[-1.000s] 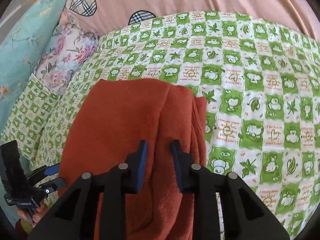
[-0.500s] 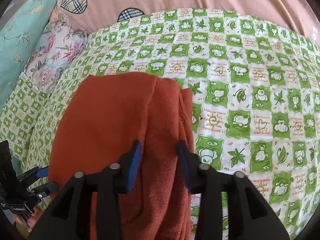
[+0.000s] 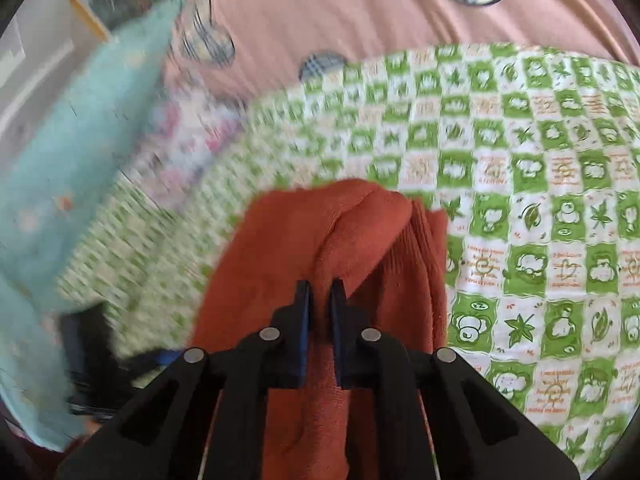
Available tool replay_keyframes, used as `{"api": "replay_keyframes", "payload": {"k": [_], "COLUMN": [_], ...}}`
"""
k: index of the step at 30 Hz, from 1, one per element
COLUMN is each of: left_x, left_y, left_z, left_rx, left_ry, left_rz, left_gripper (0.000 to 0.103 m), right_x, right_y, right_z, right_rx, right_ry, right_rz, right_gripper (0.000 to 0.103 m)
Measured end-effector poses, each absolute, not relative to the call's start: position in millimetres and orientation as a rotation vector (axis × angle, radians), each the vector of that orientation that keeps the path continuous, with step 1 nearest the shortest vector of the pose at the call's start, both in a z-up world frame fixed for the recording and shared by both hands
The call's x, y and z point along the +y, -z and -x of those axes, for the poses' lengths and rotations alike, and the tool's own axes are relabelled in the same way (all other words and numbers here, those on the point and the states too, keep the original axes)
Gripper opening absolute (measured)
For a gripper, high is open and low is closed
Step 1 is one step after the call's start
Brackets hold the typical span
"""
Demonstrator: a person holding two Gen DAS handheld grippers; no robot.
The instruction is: Fold small clothes
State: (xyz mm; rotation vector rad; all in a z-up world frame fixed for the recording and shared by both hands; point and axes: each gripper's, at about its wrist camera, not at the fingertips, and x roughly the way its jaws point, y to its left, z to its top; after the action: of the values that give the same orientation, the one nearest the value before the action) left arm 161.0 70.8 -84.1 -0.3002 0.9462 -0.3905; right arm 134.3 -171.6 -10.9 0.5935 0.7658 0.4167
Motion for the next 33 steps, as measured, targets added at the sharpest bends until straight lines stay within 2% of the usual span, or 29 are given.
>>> {"api": "replay_keyframes", "payload": {"k": [6, 10, 11, 12, 14, 18, 21, 25, 26, 28, 29, 31, 32, 33], "left_x": [62.1, 53.2, 52.0, 51.6, 51.9, 66.2, 69.9, 53.7, 49.4, 44.9, 44.2, 45.8, 43.5, 40.6], "left_y": [93.1, 106.6, 108.1, 107.2, 101.1, 62.6, 31.9, 28.8, 35.3, 53.1, 61.9, 84.3, 94.2, 95.5], "left_z": [-160.2, -159.3, -158.4, -157.2, -153.5, -142.0, -146.0, -179.9, -192.3, -218.1, -227.9, -244.6, -250.8, -252.1], "left_rx": [0.977, 1.018, 1.023, 1.024, 1.019, 0.887, 0.785, 0.768, 0.786, 0.856, 0.883, 0.950, 0.973, 0.950], "left_ry": [0.407, 0.400, 0.397, 0.394, 0.372, 0.315, 0.417, 0.540, 0.520, 0.517, 0.522, 0.488, 0.477, 0.478], "left_rz": [0.263, 0.238, 0.234, 0.225, 0.200, 0.167, 0.230, 0.272, 0.263, 0.282, 0.292, 0.292, 0.288, 0.270], "left_gripper": [0.074, 0.075, 0.075, 0.075, 0.075, 0.073, 0.073, 0.073, 0.070, 0.063, 0.062, 0.058, 0.052, 0.052], "right_x": [-188.6, -189.9, -191.0, -191.7, -198.4, -189.0, -162.8, -141.0, -143.9, -154.5, -162.0, -178.3, -180.5, -178.6], "right_y": [82.2, 98.8, 99.0, 98.4, 86.7, 26.2, 10.6, 35.5, 49.2, 73.4, 82.2, 94.3, 95.1, 92.0], "right_z": [-145.9, -154.7, -156.3, -157.9, -151.3, -126.6, -140.0, -177.8, -186.7, -195.9, -197.2, -195.1, -194.1, -192.8], "right_rx": [0.908, 0.874, 0.882, 0.908, 0.928, 0.785, 0.789, 0.879, 0.913, 0.953, 0.953, 0.926, 0.924, 0.924], "right_ry": [-0.347, -0.326, -0.309, -0.283, -0.208, -0.221, -0.360, -0.341, -0.305, -0.235, -0.211, -0.246, -0.253, -0.245], "right_rz": [-0.667, -0.701, -0.691, -0.677, -0.646, -0.583, -0.602, -0.582, -0.588, -0.589, -0.603, -0.680, -0.692, -0.664], "right_gripper": [0.011, 0.012, 0.017, 0.033, 0.049, 0.049, 0.049, 0.047, 0.046, 0.030, 0.001, 0.000, 0.000, 0.000]}}
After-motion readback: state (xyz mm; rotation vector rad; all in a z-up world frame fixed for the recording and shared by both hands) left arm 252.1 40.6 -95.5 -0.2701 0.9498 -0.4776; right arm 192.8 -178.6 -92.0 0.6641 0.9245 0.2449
